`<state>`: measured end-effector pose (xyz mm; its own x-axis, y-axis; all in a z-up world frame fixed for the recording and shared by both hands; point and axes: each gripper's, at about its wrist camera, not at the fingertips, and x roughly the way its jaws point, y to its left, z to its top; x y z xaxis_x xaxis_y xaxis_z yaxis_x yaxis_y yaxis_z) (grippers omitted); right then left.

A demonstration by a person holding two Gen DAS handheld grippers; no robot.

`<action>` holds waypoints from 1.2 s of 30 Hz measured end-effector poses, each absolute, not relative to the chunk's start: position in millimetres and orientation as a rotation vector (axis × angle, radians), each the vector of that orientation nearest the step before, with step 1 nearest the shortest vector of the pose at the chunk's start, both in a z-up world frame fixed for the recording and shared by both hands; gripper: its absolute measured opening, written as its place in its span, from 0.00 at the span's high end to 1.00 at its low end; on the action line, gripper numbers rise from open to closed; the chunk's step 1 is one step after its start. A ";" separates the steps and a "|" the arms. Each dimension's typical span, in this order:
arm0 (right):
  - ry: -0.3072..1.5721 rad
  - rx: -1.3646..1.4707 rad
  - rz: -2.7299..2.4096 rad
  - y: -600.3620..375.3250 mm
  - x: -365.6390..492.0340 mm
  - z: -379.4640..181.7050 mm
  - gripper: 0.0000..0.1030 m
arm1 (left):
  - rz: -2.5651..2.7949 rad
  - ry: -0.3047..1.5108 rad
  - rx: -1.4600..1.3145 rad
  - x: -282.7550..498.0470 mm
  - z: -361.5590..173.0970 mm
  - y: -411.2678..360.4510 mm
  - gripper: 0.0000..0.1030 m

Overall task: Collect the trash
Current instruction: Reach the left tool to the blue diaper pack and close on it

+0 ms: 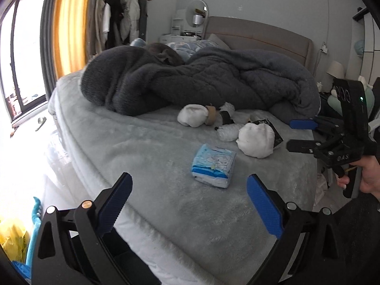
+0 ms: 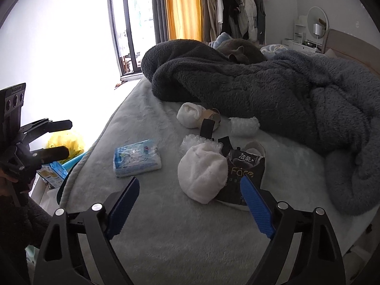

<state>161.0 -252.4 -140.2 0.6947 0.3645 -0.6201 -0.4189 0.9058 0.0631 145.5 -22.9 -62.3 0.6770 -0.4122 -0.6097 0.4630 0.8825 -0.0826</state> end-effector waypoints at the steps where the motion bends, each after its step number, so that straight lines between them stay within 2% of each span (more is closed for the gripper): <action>1: 0.679 -0.092 0.443 -252.2 165.4 -142.7 0.19 | -0.508 0.673 0.076 150.5 -65.0 -25.7 0.05; 13: 0.744 -0.057 0.515 -258.1 204.2 -163.9 0.36 | -0.622 0.744 0.077 187.5 -89.9 -59.8 0.06; 15: 0.749 -0.048 0.525 -259.4 207.9 -166.4 0.40 | -0.632 0.754 0.076 192.4 -93.7 -63.6 0.08; 17: 0.749 -0.038 0.534 -260.7 210.8 -167.1 0.44 | -0.639 0.776 0.086 198.3 -99.8 -69.2 0.17; 22: 0.744 -0.024 0.555 -262.4 214.8 -165.1 0.50 | -0.661 0.819 0.096 207.1 -112.7 -77.9 0.22; 26: 0.745 -0.022 0.568 -258.9 216.8 -163.1 0.51 | -0.661 0.829 0.097 211.2 -118.0 -82.6 0.30; 29: 0.752 -0.045 0.568 -253.5 217.0 -162.6 0.59 | -0.648 0.834 0.086 213.7 -119.8 -81.9 0.37; 31: 0.763 -0.075 0.557 -249.1 216.7 -163.4 0.70 | -0.643 0.839 0.070 214.4 -118.5 -78.9 0.41; 36: 0.755 -0.088 0.548 -246.7 216.3 -157.4 0.76 | -0.618 0.827 0.040 213.9 -109.0 -69.0 0.43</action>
<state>216.3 -246.7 -157.4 0.5960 0.4402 -0.6716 -0.5022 0.8569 0.1160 213.9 -69.0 -109.0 0.5130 -0.4986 -0.6987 0.5292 0.8246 -0.1999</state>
